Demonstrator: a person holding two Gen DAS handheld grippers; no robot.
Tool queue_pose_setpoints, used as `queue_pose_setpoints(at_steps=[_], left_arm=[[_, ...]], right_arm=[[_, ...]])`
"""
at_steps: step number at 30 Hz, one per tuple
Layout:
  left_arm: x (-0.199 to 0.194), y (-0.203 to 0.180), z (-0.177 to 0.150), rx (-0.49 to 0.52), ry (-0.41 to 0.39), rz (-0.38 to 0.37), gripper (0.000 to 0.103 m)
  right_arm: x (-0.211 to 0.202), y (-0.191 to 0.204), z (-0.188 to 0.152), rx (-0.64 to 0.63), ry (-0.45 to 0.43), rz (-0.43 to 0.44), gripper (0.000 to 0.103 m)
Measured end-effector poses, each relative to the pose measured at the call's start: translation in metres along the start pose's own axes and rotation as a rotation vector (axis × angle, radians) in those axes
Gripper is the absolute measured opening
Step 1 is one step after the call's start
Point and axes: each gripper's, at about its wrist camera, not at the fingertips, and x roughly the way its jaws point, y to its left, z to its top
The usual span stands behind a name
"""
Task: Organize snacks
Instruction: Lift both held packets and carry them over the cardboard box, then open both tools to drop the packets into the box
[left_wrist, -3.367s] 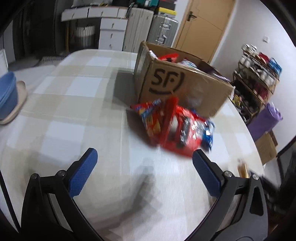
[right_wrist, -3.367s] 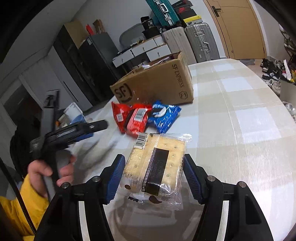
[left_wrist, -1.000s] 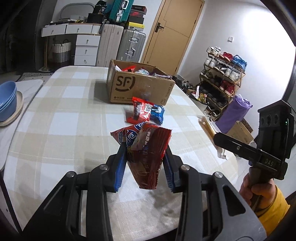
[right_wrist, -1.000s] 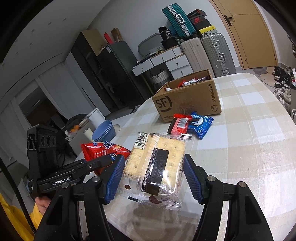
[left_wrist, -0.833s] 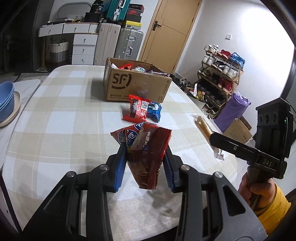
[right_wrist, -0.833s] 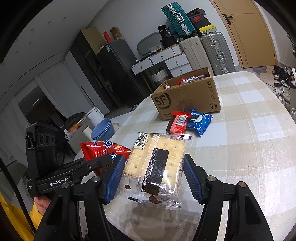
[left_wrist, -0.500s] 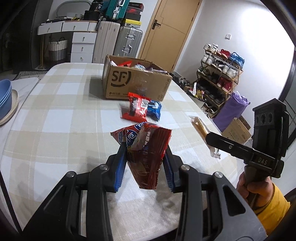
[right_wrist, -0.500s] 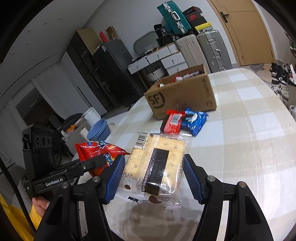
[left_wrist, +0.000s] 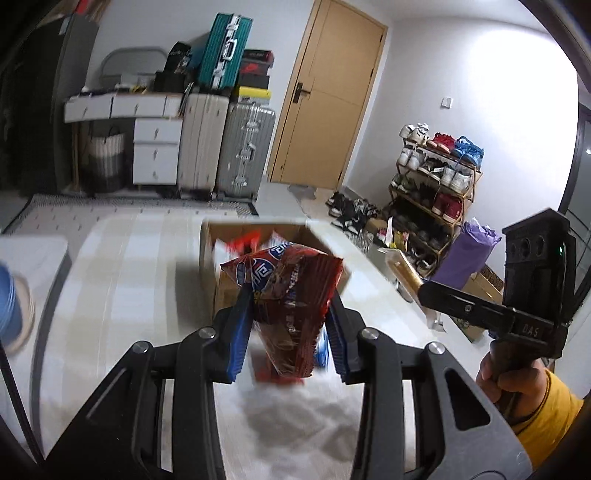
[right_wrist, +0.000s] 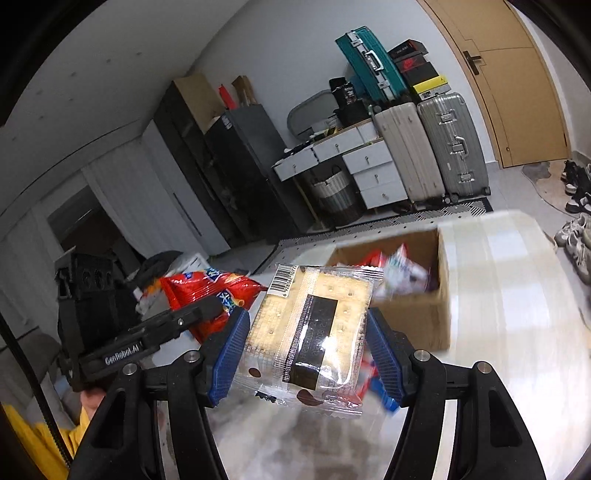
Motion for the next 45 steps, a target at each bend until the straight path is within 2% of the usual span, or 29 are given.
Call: queue_pose_setpoints(at_steps=[5, 9, 14, 18, 26, 29, 31, 45], left_arm=[[0.037, 0.005, 0.048, 0.007, -0.017, 0.03, 0.034], [0.085, 0.014, 0.084, -0.028, 0.027, 0.007, 0.034], [0.135, 0.021, 0.118, -0.024, 0.048, 0.033, 0.034], [0.171, 0.023, 0.135, 0.001, 0.076, 0.045, 0.034], [0.213, 0.022, 0.137, 0.023, 0.124, 0.052, 0.034], [0.23, 0.024, 0.134, 0.023, 0.155, 0.09, 0.034], [0.239, 0.025, 0.137, 0.013, 0.166, 0.084, 0.034], [0.263, 0.041, 0.119, 0.016, 0.204, 0.087, 0.034]], right_arm=[[0.033, -0.02, 0.052, 0.015, 0.027, -0.028, 0.065], [0.06, -0.034, 0.082, 0.015, 0.049, -0.044, 0.065], [0.089, -0.047, 0.103, 0.007, 0.078, -0.053, 0.065], [0.108, -0.058, 0.106, -0.006, 0.112, -0.071, 0.065], [0.131, -0.072, 0.1, -0.016, 0.159, -0.104, 0.065], [0.138, -0.079, 0.098, -0.011, 0.175, -0.11, 0.065], [0.144, -0.083, 0.096, -0.011, 0.191, -0.114, 0.065], [0.167, -0.082, 0.082, -0.037, 0.24, -0.158, 0.065]])
